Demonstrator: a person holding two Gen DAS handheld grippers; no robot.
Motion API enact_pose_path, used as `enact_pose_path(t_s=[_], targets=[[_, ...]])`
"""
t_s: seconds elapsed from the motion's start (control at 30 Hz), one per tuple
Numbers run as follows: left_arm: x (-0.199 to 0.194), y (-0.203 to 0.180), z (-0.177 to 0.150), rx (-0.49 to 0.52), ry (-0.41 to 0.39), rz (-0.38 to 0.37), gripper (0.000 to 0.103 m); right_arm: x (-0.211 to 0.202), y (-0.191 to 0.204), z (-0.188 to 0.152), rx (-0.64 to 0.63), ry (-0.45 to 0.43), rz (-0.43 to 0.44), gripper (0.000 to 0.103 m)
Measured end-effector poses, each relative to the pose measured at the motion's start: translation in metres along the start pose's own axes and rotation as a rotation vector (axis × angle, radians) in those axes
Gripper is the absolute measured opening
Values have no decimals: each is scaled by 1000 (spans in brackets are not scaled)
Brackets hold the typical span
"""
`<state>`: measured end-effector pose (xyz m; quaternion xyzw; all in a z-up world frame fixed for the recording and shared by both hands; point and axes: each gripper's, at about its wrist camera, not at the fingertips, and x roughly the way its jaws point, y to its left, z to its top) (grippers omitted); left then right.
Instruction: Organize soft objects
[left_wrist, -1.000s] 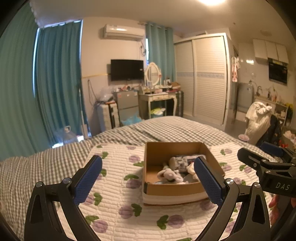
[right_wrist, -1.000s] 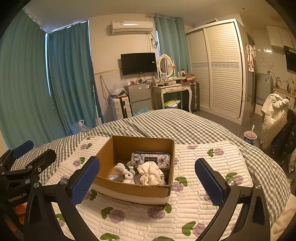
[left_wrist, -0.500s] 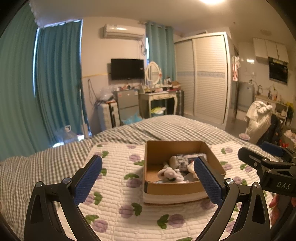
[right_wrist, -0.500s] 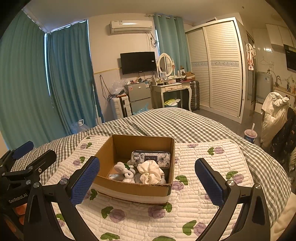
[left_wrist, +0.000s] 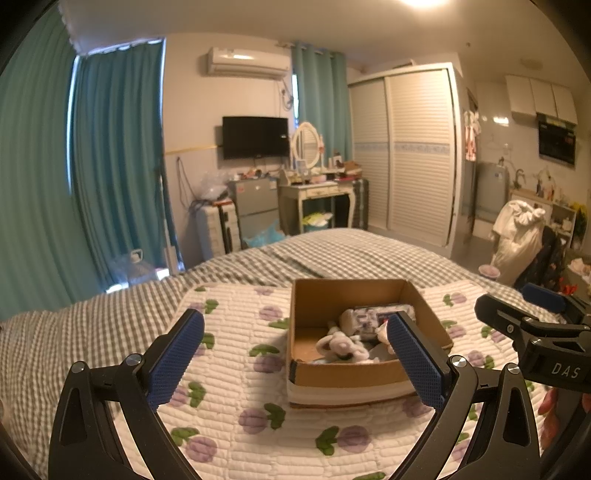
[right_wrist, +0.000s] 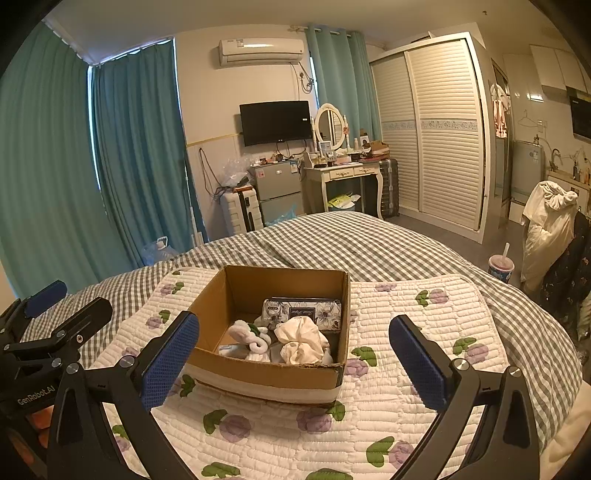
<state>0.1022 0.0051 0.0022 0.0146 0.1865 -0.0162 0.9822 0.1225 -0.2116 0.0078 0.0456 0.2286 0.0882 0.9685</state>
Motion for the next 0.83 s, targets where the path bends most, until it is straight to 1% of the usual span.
enact_pose_path(t_s=[0.83], targets=[[-1, -1, -3, 11, 2, 11, 101, 5, 0, -6, 9, 15, -6, 103]])
